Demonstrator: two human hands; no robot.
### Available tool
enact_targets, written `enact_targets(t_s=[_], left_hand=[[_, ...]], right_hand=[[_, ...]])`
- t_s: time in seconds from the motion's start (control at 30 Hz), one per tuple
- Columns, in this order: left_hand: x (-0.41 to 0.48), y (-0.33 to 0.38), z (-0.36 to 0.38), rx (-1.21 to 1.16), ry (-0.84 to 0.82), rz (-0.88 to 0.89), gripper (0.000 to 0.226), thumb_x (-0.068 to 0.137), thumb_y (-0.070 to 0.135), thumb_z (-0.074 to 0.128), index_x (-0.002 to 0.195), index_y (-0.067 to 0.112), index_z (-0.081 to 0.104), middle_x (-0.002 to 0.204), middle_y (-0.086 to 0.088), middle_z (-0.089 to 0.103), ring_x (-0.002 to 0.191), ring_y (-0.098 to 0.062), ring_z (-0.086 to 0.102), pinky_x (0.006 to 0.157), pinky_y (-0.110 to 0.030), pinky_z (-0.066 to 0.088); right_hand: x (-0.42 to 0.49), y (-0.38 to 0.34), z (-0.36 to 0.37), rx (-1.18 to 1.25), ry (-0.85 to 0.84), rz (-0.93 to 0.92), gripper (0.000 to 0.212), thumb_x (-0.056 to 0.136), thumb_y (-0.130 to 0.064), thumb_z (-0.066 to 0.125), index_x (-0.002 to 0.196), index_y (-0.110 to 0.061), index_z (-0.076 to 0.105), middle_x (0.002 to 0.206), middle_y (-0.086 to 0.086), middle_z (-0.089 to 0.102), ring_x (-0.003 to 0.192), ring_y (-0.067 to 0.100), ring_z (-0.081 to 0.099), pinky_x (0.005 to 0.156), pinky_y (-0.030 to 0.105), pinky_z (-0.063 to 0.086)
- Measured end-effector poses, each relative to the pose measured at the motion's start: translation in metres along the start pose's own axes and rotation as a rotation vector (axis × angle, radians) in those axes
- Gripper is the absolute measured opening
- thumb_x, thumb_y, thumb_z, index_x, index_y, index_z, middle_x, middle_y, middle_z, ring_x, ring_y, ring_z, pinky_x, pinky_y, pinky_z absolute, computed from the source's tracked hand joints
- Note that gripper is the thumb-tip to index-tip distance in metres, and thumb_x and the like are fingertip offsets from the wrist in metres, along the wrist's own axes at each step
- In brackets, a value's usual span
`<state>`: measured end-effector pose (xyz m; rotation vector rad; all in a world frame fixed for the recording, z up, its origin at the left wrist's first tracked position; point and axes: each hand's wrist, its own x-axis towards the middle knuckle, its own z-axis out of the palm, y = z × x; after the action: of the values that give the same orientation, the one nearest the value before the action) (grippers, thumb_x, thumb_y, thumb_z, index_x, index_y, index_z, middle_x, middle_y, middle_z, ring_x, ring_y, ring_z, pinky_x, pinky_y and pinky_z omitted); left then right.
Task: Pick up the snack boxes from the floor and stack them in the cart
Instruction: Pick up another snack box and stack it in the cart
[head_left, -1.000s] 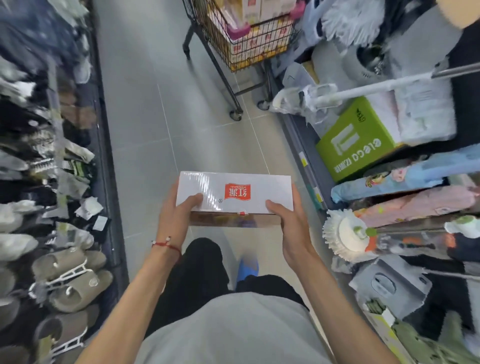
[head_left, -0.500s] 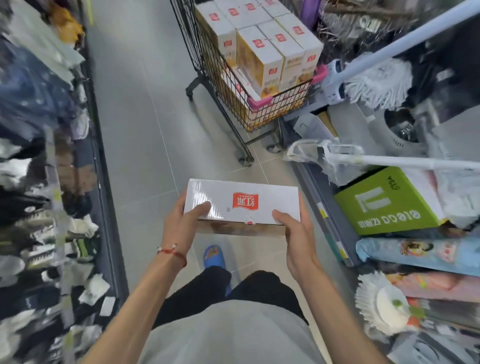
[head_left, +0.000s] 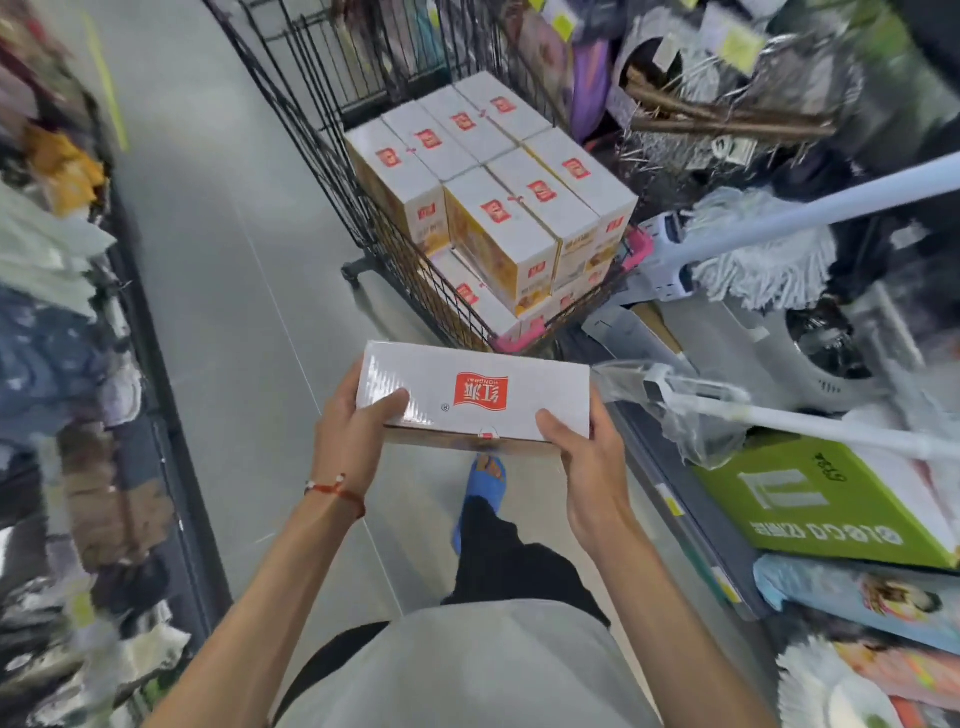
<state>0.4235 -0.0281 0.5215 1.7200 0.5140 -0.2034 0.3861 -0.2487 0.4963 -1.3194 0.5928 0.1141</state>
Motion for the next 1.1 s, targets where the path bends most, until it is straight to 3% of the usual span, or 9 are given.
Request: enact_targets(t_s=[0.13, 0.3, 0.43, 0.5, 0.6, 0.7, 0.8, 0.97, 1.1], left_hand=[[0.067, 0.047, 0.02, 0.021, -0.021, 0.008, 0.036, 0.091, 0.013, 0.063, 0.12, 0.035, 0.059, 0.108, 0.015, 0.067, 0.104, -0.01, 0.062, 0.078, -0.017, 0.043], [0.138, 0.093, 0.04, 0.108, -0.062, 0.044, 0.046, 0.089, 0.012, 0.063, 0.135, 0.019, 0.057, 0.119, -0.001, 0.066, 0.105, -0.02, 0.061, 0.071, -0.014, 0.041], [0.191, 0.112, 0.049, 0.173, -0.12, 0.049, 0.052, 0.087, 0.019, 0.065, 0.139, 0.023, 0.056, 0.126, 0.0, 0.066, 0.112, -0.022, 0.059, 0.085, -0.027, 0.044], [0.216, 0.119, 0.052, 0.216, -0.163, 0.072, 0.055, 0.085, 0.023, 0.064, 0.139, 0.025, 0.057, 0.125, 0.002, 0.066, 0.113, -0.021, 0.06, 0.093, -0.034, 0.044], [0.254, 0.13, 0.055, 0.272, -0.227, 0.082, 0.052, 0.089, 0.019, 0.063, 0.14, 0.028, 0.055, 0.124, 0.007, 0.063, 0.112, -0.017, 0.056, 0.098, -0.034, 0.042], [0.286, 0.142, 0.054, 0.314, -0.343, 0.07, 0.056, 0.093, 0.02, 0.061, 0.146, 0.03, 0.047, 0.128, 0.012, 0.057, 0.117, -0.015, 0.051, 0.103, -0.035, 0.038], [0.316, 0.154, 0.05, 0.344, -0.485, 0.055, 0.061, 0.084, 0.025, 0.063, 0.144, 0.031, 0.05, 0.122, 0.02, 0.06, 0.119, -0.013, 0.053, 0.104, -0.032, 0.038], [0.363, 0.161, 0.051, 0.464, -0.626, 0.028, 0.072, 0.071, 0.04, 0.064, 0.141, 0.031, 0.054, 0.128, 0.008, 0.067, 0.123, -0.019, 0.059, 0.111, -0.047, 0.043], [0.395, 0.159, 0.056, 0.595, -0.689, 0.079, 0.071, 0.065, 0.048, 0.065, 0.134, 0.032, 0.06, 0.12, 0.009, 0.071, 0.116, -0.019, 0.064, 0.108, -0.046, 0.047]], right_hand=[[0.063, -0.028, 0.017, 0.028, 0.028, -0.01, 0.06, 0.093, -0.002, 0.072, 0.146, -0.024, 0.055, 0.126, -0.006, 0.074, 0.12, 0.012, 0.067, 0.091, 0.024, 0.056], [0.127, -0.052, 0.034, 0.015, 0.058, 0.02, 0.069, 0.088, -0.01, 0.079, 0.148, -0.03, 0.053, 0.131, -0.009, 0.072, 0.127, 0.014, 0.064, 0.109, 0.039, 0.05], [0.156, -0.062, 0.049, 0.061, 0.12, 0.058, 0.056, 0.089, -0.006, 0.077, 0.138, -0.029, 0.061, 0.125, -0.007, 0.075, 0.122, 0.016, 0.067, 0.094, 0.033, 0.057], [0.167, -0.064, 0.059, 0.069, 0.169, 0.073, 0.048, 0.091, -0.003, 0.075, 0.128, -0.031, 0.066, 0.119, -0.008, 0.077, 0.118, 0.015, 0.07, 0.094, 0.034, 0.056], [0.18, -0.069, 0.08, 0.087, 0.256, 0.081, 0.044, 0.091, -0.004, 0.075, 0.126, -0.031, 0.068, 0.118, -0.007, 0.078, 0.114, 0.016, 0.072, 0.094, 0.037, 0.056], [0.188, -0.07, 0.104, 0.141, 0.349, 0.104, 0.046, 0.092, -0.003, 0.074, 0.13, -0.028, 0.067, 0.119, -0.005, 0.078, 0.113, 0.018, 0.073, 0.084, 0.032, 0.058], [0.188, -0.07, 0.131, 0.18, 0.457, 0.109, 0.047, 0.092, -0.004, 0.075, 0.134, -0.022, 0.065, 0.121, -0.001, 0.077, 0.116, 0.03, 0.07, 0.073, 0.029, 0.057], [0.19, -0.066, 0.168, 0.247, 0.627, 0.079, 0.05, 0.09, 0.001, 0.076, 0.135, -0.02, 0.065, 0.121, -0.004, 0.077, 0.118, 0.02, 0.07, 0.101, 0.04, 0.058], [0.201, -0.059, 0.185, 0.256, 0.696, 0.062, 0.056, 0.088, 0.002, 0.078, 0.138, -0.017, 0.063, 0.124, -0.002, 0.076, 0.12, 0.016, 0.069, 0.1, 0.032, 0.058]])
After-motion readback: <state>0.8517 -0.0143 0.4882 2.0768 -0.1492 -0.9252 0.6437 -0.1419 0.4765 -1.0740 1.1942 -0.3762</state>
